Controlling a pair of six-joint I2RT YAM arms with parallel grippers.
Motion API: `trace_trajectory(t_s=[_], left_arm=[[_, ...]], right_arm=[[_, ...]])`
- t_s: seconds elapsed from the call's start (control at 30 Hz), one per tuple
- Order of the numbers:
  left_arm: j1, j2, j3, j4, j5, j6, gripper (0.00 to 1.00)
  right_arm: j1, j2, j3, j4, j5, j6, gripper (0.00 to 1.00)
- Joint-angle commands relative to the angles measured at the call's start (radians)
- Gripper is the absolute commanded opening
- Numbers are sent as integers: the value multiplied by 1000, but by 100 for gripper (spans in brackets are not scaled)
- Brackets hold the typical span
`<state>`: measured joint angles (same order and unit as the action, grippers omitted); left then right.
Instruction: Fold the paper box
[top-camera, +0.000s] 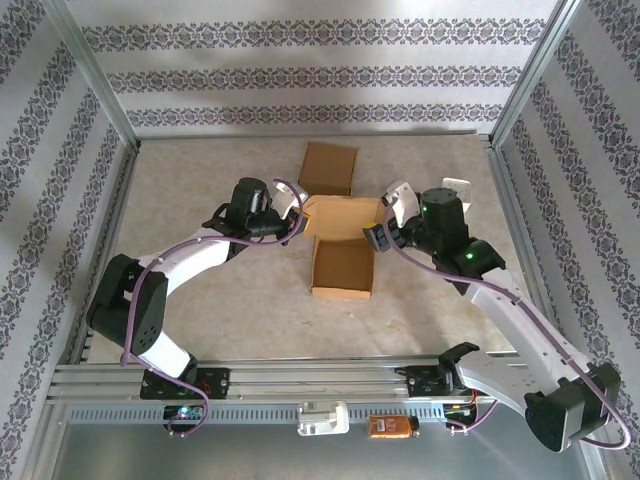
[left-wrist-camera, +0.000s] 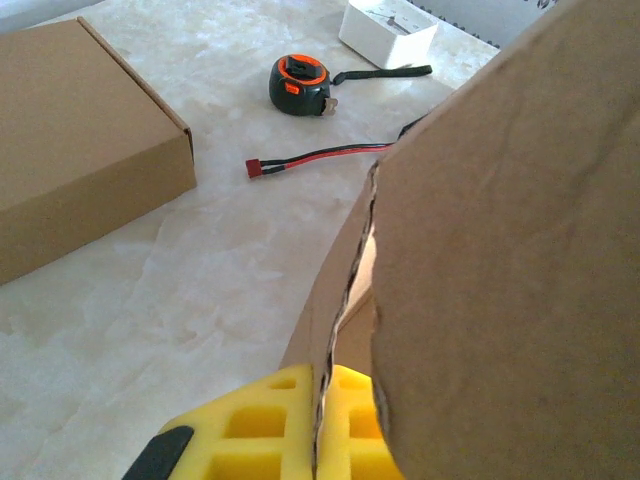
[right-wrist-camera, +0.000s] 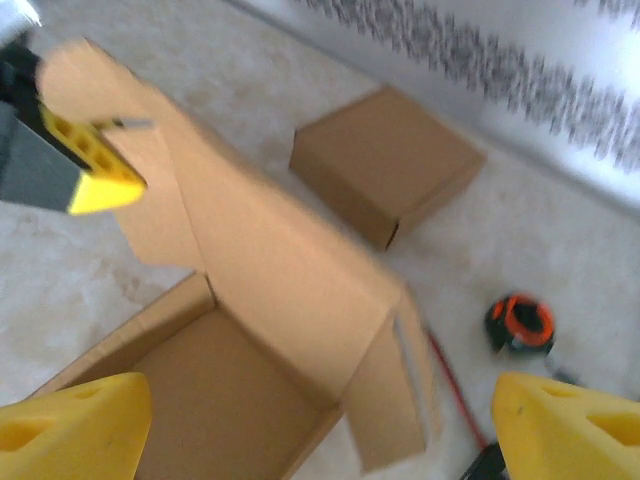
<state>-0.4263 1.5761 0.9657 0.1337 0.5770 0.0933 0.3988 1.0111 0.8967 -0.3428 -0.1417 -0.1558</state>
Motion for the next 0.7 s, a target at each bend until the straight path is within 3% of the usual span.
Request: trace_trajectory(t_s=[0.0, 0.17, 0.33, 0.67], left_arm=[[-12, -16, 27, -21, 36, 11, 0], [-14, 0, 30, -11, 39, 4, 0], [-16, 11, 42, -19, 44, 6, 0], [-28, 22, 63, -47, -6, -3, 0]], right_arm=[[-51, -6, -32, 16, 27, 185, 86], [-81, 78, -56, 53, 10, 195, 72], [-87, 120, -63, 88, 25, 220, 50], [-87, 113, -99, 139, 4, 303, 27]])
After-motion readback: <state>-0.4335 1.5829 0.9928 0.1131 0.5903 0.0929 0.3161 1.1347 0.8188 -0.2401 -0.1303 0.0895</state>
